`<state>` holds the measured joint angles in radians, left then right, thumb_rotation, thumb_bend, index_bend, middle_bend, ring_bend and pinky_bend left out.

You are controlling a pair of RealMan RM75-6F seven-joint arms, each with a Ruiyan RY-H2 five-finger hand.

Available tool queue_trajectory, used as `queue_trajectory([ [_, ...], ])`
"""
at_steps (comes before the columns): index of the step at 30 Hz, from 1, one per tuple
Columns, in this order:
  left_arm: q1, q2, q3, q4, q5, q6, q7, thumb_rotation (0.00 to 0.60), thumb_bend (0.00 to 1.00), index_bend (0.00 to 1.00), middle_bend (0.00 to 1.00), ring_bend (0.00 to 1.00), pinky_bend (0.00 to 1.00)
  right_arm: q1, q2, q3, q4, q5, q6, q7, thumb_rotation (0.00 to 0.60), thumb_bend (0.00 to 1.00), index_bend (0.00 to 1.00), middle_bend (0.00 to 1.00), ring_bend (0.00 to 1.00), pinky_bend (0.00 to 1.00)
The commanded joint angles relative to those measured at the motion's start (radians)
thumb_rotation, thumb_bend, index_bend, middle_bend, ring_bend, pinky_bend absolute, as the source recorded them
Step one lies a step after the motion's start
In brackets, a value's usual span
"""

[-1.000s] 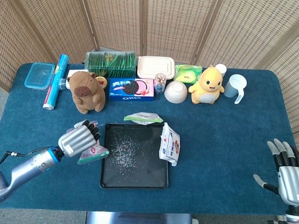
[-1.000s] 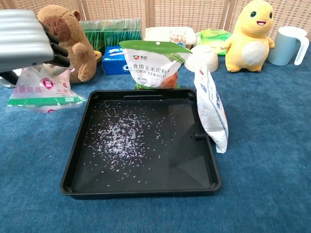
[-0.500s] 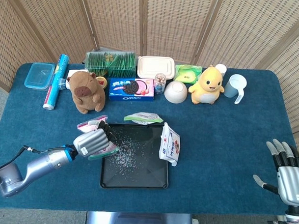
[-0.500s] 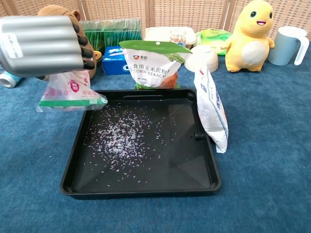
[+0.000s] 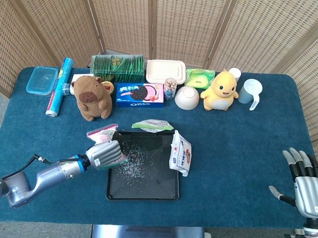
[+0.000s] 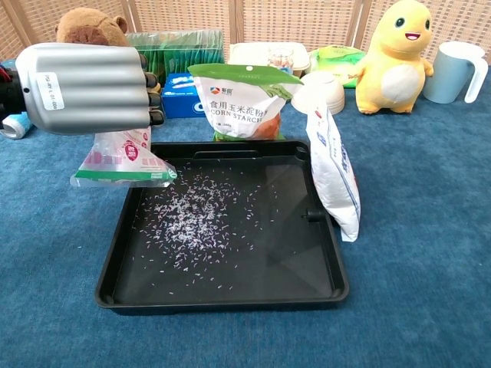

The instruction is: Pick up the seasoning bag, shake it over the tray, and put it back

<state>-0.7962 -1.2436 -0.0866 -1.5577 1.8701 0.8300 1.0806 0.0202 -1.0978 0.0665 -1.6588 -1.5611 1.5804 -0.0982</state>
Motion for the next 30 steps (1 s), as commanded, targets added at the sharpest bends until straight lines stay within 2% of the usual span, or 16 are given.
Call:
queue_trajectory([
  [1,-0.008,0.003,-0.001,-0.004,0.016,-0.003,0.049,0.600,0.37,0.76,0.62,0.55,0.62,0.000,0.000,0.000,0.000,0.000,0.001,0.000,0.490,0.00,0.02,0.00,0.01,0.04],
  [17,-0.027,0.003,-0.018,-0.048,0.003,-0.083,0.259,0.600,0.41,0.80,0.64,0.55,0.62,-0.001,0.004,0.004,-0.001,0.006,0.003,0.011,0.491,0.00,0.02,0.00,0.01,0.04],
  [27,-0.027,0.031,-0.037,-0.115,-0.071,-0.156,0.338,0.600,0.41,0.82,0.65,0.55,0.62,0.000,0.003,0.004,-0.001,0.005,0.002,0.007,0.490,0.00,0.02,0.00,0.01,0.04],
  [30,-0.033,0.047,-0.042,-0.142,-0.098,-0.187,0.361,0.600,0.40,0.86,0.65,0.55,0.62,-0.001,0.003,0.003,-0.002,0.002,0.005,0.005,0.488,0.00,0.02,0.00,0.01,0.04],
])
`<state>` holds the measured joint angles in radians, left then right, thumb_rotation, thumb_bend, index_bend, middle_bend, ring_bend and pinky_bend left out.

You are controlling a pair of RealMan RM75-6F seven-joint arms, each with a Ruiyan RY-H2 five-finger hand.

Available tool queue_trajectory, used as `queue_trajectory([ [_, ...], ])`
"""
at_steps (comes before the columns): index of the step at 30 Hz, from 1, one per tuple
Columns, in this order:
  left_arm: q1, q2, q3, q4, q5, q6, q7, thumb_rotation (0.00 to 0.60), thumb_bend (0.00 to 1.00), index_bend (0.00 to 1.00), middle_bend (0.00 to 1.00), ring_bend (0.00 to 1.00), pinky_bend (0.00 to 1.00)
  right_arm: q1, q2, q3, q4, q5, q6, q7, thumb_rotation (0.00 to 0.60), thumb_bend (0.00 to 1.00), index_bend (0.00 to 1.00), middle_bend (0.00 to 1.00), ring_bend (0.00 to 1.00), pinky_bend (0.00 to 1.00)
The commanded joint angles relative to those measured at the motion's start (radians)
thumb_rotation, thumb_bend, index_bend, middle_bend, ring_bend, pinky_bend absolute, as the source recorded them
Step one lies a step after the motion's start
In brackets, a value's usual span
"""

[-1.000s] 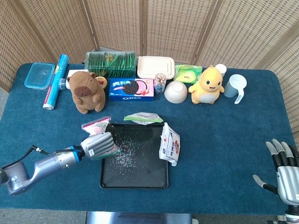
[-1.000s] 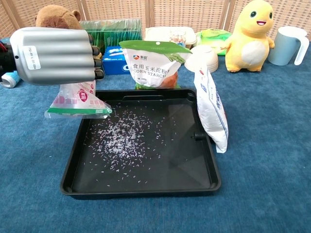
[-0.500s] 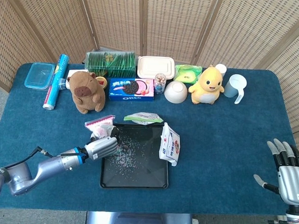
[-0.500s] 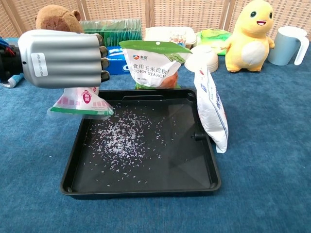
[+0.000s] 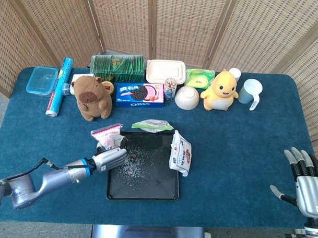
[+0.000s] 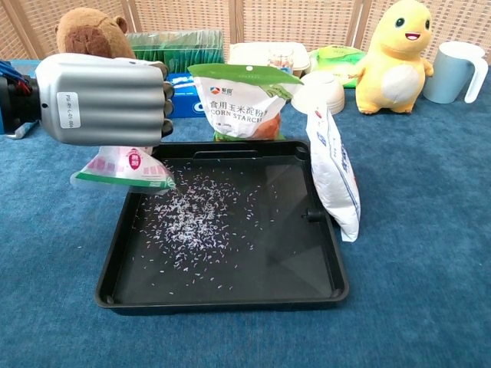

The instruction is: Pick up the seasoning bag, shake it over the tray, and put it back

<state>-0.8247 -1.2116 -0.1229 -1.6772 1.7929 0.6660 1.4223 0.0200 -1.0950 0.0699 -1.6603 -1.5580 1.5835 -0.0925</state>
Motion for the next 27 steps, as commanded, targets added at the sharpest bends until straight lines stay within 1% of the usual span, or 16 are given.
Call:
queue_trajectory([
  [1,-0.004,0.017,-0.008,-0.031,-0.027,-0.021,0.022,0.600,0.40,0.87,0.65,0.55,0.62,-0.001,0.000,0.000,-0.001,-0.003,0.003,0.000,0.488,0.00,0.02,0.00,0.01,0.04],
  [5,0.011,0.010,-0.010,-0.039,-0.053,0.009,-0.002,0.600,0.40,0.87,0.65,0.55,0.62,-0.003,0.003,0.000,-0.001,-0.002,0.006,0.005,0.492,0.00,0.02,0.00,0.01,0.04],
  [7,0.044,-0.006,-0.013,-0.042,-0.096,0.067,-0.075,0.600,0.40,0.87,0.65,0.55,0.62,-0.003,0.005,0.000,0.000,-0.001,0.006,0.010,0.490,0.00,0.02,0.00,0.01,0.04],
  [9,0.069,-0.018,-0.010,-0.034,-0.107,0.127,-0.147,0.600,0.40,0.87,0.65,0.55,0.62,-0.004,0.006,0.000,0.000,-0.001,0.006,0.013,0.488,0.00,0.02,0.00,0.01,0.04],
  [10,0.088,-0.025,-0.006,-0.026,-0.112,0.171,-0.208,0.600,0.40,0.87,0.65,0.55,0.62,-0.004,0.007,0.000,0.000,-0.001,0.006,0.014,0.489,0.00,0.02,0.00,0.01,0.04],
  [11,0.094,-0.028,-0.002,-0.020,-0.108,0.188,-0.232,0.600,0.40,0.87,0.65,0.55,0.62,-0.004,0.007,0.000,0.000,-0.001,0.006,0.015,0.490,0.00,0.02,0.00,0.01,0.04],
  [12,0.118,-0.033,0.001,-0.018,-0.126,0.228,-0.297,0.600,0.40,0.87,0.65,0.55,0.62,-0.003,0.007,0.000,0.000,0.000,0.005,0.015,0.490,0.00,0.02,0.00,0.01,0.04],
  [15,0.179,-0.059,0.025,0.013,-0.122,0.349,-0.470,0.600,0.39,0.87,0.65,0.55,0.62,-0.001,0.005,0.000,-0.005,-0.003,0.003,0.012,0.491,0.00,0.02,0.00,0.01,0.04],
  [16,0.203,-0.079,0.037,0.036,-0.114,0.403,-0.554,0.600,0.39,0.87,0.65,0.55,0.62,-0.001,0.004,-0.001,-0.006,-0.005,0.003,0.009,0.492,0.00,0.02,0.00,0.01,0.04],
  [18,0.231,-0.106,0.052,0.084,-0.098,0.469,-0.651,0.600,0.39,0.87,0.65,0.55,0.62,0.000,0.002,-0.003,-0.006,-0.007,0.002,0.002,0.494,0.00,0.02,0.00,0.01,0.04],
  [20,0.272,-0.140,0.059,0.134,-0.109,0.545,-0.754,0.600,0.39,0.87,0.65,0.55,0.60,0.000,0.000,-0.006,-0.007,-0.007,-0.003,-0.003,0.492,0.00,0.02,0.00,0.01,0.04],
  [22,0.330,-0.186,0.060,0.160,-0.167,0.617,-0.920,0.600,0.39,0.87,0.65,0.55,0.56,0.000,-0.001,-0.007,-0.007,-0.006,-0.005,-0.006,0.488,0.00,0.02,0.00,0.01,0.04],
  [25,0.383,-0.229,0.063,0.208,-0.228,0.662,-1.090,0.600,0.38,0.87,0.65,0.55,0.52,0.001,-0.003,-0.005,-0.007,-0.005,-0.004,-0.008,0.486,0.00,0.02,0.00,0.01,0.04],
  [27,0.407,-0.262,0.065,0.258,-0.249,0.683,-1.174,0.600,0.38,0.87,0.65,0.55,0.50,0.002,-0.005,-0.006,-0.006,-0.004,-0.008,-0.011,0.490,0.00,0.02,0.00,0.01,0.04],
])
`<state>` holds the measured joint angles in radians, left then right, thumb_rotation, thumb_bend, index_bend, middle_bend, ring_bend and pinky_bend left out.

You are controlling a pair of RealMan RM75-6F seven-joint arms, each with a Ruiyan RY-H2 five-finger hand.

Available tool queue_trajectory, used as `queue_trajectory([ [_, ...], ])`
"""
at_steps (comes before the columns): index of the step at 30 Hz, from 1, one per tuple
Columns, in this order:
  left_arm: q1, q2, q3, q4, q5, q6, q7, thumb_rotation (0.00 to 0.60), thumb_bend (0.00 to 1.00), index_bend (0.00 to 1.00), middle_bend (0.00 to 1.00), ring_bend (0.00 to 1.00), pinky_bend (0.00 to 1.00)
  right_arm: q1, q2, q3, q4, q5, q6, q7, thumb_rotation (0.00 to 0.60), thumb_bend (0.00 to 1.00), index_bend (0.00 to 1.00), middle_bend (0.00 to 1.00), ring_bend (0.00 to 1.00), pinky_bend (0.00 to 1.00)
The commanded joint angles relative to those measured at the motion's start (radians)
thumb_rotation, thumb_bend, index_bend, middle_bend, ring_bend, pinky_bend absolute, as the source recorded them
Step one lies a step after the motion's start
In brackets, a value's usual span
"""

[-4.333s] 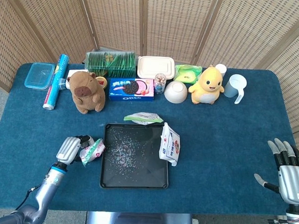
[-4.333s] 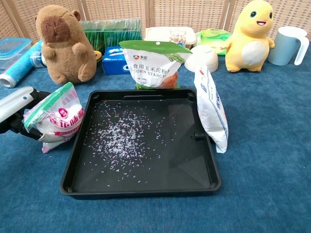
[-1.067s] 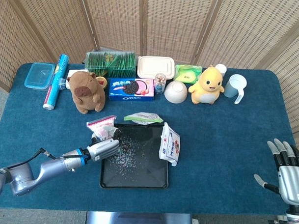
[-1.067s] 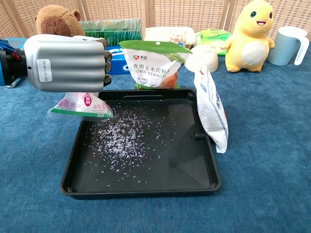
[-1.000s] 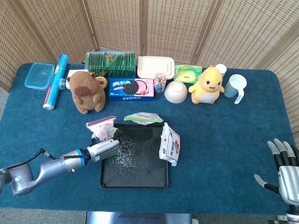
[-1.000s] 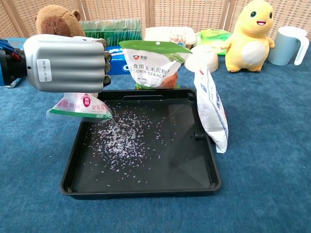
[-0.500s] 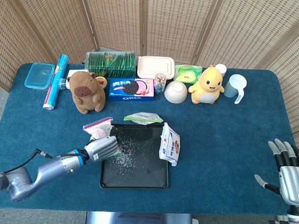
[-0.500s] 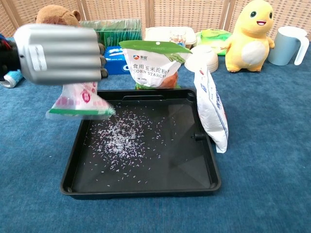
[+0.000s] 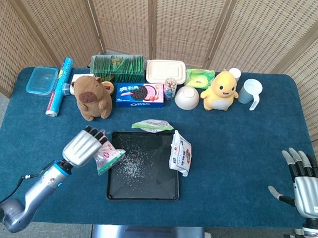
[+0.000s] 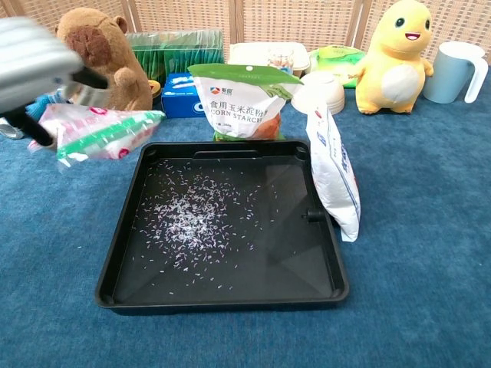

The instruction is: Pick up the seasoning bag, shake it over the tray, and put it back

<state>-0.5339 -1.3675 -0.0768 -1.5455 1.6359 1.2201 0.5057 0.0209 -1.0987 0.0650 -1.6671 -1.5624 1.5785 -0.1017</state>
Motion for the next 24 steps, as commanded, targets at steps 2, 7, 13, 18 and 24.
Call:
queue_trajectory([
  [2,0.139,-0.143,0.023,0.167,-0.125,0.129,-0.359,0.600,0.38,0.87,0.65,0.55,0.49,0.003,-0.004,-0.004,0.001,-0.001,-0.009,-0.008,0.494,0.00,0.02,0.00,0.01,0.04],
  [7,0.160,-0.225,0.013,0.240,-0.168,0.118,-0.564,0.600,0.37,0.87,0.65,0.55,0.47,0.004,-0.010,-0.007,0.002,-0.002,-0.012,-0.021,0.491,0.00,0.02,0.00,0.01,0.04],
  [13,0.175,-0.327,0.003,0.349,-0.165,0.146,-0.701,0.600,0.36,0.87,0.64,0.52,0.43,0.005,-0.010,-0.002,0.006,0.009,-0.016,-0.017,0.486,0.00,0.02,0.00,0.01,0.04],
  [18,0.157,-0.333,0.035,0.378,-0.134,0.097,-0.760,0.600,0.29,0.63,0.40,0.33,0.28,0.007,-0.011,-0.003,0.008,0.011,-0.020,-0.017,0.492,0.00,0.02,0.00,0.01,0.04],
  [24,0.145,-0.285,0.055,0.329,-0.136,0.035,-0.768,0.600,0.01,0.11,0.08,0.10,0.11,0.006,-0.008,-0.001,0.007,0.012,-0.017,-0.013,0.492,0.00,0.02,0.00,0.01,0.04],
])
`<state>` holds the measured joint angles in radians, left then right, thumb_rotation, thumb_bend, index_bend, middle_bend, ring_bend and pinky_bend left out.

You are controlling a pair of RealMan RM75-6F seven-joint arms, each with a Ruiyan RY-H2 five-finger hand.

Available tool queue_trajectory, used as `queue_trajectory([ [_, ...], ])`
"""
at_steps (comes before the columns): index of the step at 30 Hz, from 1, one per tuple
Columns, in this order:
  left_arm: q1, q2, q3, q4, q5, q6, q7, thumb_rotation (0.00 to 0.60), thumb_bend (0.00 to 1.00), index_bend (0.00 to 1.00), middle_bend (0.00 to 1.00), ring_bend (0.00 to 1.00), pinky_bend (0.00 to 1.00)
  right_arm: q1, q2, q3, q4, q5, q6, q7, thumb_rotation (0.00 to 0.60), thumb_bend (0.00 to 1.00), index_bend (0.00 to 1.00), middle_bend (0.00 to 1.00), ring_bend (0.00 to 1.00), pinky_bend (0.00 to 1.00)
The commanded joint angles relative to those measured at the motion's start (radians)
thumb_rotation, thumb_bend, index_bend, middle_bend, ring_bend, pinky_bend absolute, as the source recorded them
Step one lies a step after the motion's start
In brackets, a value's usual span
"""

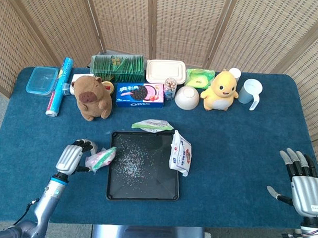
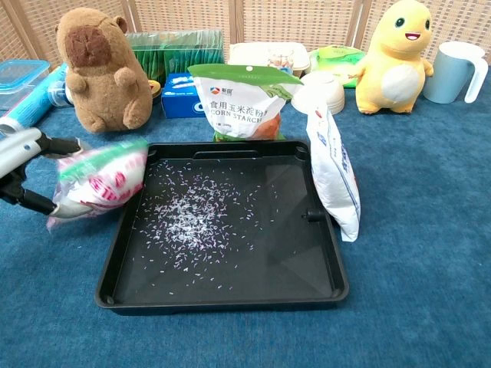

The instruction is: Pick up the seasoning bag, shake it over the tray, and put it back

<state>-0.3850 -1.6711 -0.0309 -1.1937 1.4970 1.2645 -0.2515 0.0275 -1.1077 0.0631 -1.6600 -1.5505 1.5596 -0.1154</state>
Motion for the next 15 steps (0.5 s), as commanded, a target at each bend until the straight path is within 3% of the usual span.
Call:
queue_trajectory([
  [1,-0.002,0.024,0.010,-0.028,0.009,-0.001,-0.017,0.600,0.00,0.08,0.06,0.09,0.11,-0.001,0.001,0.001,-0.001,0.000,0.004,0.001,0.490,0.00,0.02,0.00,0.01,0.04],
  [10,0.030,0.075,0.024,-0.058,0.054,0.080,-0.017,0.600,0.00,0.01,0.00,0.01,0.06,-0.003,0.003,-0.001,-0.005,-0.001,0.005,-0.003,0.492,0.00,0.02,0.00,0.01,0.04],
  [15,0.062,0.163,0.021,-0.118,0.063,0.145,0.064,0.600,0.00,0.01,0.00,0.00,0.05,-0.005,0.007,-0.001,-0.008,-0.001,0.008,-0.001,0.487,0.00,0.02,0.00,0.01,0.04],
])
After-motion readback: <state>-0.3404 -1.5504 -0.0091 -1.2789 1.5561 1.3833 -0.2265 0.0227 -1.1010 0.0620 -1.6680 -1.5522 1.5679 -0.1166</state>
